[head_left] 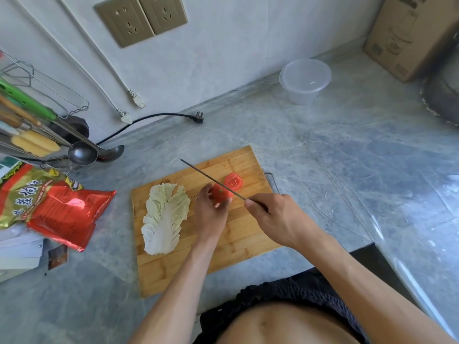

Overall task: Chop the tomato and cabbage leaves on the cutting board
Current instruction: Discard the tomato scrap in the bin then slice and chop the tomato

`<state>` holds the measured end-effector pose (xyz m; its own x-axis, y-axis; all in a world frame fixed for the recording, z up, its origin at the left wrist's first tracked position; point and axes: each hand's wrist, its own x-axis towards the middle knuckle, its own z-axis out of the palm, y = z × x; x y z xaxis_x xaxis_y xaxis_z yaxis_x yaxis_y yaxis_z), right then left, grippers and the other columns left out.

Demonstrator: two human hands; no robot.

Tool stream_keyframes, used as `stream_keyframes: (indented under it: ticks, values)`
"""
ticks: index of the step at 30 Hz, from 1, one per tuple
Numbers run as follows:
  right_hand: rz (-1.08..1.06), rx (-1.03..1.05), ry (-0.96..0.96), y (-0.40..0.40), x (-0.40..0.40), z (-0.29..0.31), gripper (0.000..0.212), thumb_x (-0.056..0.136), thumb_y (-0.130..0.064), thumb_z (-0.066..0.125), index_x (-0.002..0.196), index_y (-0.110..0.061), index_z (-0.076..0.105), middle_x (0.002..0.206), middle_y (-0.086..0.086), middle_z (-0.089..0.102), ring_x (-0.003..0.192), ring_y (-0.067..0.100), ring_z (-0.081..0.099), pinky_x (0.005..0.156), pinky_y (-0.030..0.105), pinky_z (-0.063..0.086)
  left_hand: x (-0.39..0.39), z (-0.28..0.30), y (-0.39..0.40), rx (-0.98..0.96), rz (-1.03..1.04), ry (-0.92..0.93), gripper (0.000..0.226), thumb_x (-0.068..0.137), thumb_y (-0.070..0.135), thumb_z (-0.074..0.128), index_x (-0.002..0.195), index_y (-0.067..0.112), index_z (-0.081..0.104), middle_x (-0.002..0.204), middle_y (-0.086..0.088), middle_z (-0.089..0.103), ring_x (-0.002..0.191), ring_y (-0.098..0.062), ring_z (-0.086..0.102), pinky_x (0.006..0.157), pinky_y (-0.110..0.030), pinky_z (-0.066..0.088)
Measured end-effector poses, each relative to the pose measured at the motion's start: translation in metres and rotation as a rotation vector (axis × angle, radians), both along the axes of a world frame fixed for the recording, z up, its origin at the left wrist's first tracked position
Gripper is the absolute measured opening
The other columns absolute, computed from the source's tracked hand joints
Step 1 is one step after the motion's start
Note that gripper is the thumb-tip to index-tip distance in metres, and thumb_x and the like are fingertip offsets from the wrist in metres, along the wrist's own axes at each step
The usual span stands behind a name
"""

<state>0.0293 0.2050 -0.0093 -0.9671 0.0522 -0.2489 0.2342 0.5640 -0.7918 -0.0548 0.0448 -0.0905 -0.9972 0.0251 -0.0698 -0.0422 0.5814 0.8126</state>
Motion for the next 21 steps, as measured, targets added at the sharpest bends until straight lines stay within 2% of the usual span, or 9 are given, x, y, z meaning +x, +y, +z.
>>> stream_keyframes:
  ticks: [4,11,13,17,21]
  values:
    - [-0.003,0.014,-0.034,-0.0014,0.0061,0.0025,0.045,0.104,-0.044,0.044,0.071,-0.014,0.053,0.054,-0.006,0.043,0.047,0.015,0.037,0.05,0.035,0.037,0.0006,-0.0005,0.0011,0.017,0.012,0.004,0.036,0.081,0.016,0.077,0.112,0.007,0.062,0.097,0.0,0.07,0.086,-0.004,0.066,0.065,-0.006,0.046]
    - [0.0,0.045,-0.079,-0.0049,0.0079,0.007,0.045,0.104,-0.044,0.042,0.094,-0.009,0.067,0.06,-0.002,0.05,0.053,0.018,0.045,0.053,0.04,0.044,0.0017,-0.0013,0.0022,0.014,0.033,0.01,0.032,0.08,0.018,0.079,0.106,0.009,0.063,0.09,0.002,0.07,0.08,-0.001,0.065,0.063,-0.004,0.043]
    - [-0.009,0.049,-0.081,-0.0053,0.0083,0.0076,0.045,0.104,-0.044,0.042,0.094,-0.009,0.068,0.061,-0.001,0.052,0.053,0.017,0.046,0.054,0.041,0.045,0.0019,-0.002,0.0025,0.018,0.038,0.006,0.032,0.08,0.017,0.079,0.107,0.008,0.063,0.09,0.001,0.071,0.079,0.0,0.064,0.063,-0.004,0.043]
    - [-0.017,0.052,-0.085,-0.0062,0.0084,0.0076,0.044,0.105,-0.044,0.042,0.092,-0.009,0.067,0.06,-0.002,0.05,0.051,0.016,0.043,0.052,0.036,0.041,0.002,-0.0029,0.0037,0.019,0.048,0.02,0.033,0.08,0.016,0.079,0.107,0.007,0.064,0.092,0.0,0.07,0.082,-0.01,0.066,0.065,-0.003,0.043]
    - [-0.027,0.046,-0.102,-0.0066,0.0055,0.009,0.045,0.104,-0.044,0.043,0.086,-0.009,0.064,0.061,-0.001,0.05,0.052,0.017,0.044,0.052,0.037,0.041,0.0014,-0.0033,0.0046,0.027,0.058,0.027,0.034,0.079,0.018,0.08,0.108,0.008,0.065,0.094,0.0,0.071,0.085,-0.01,0.066,0.067,-0.004,0.044]
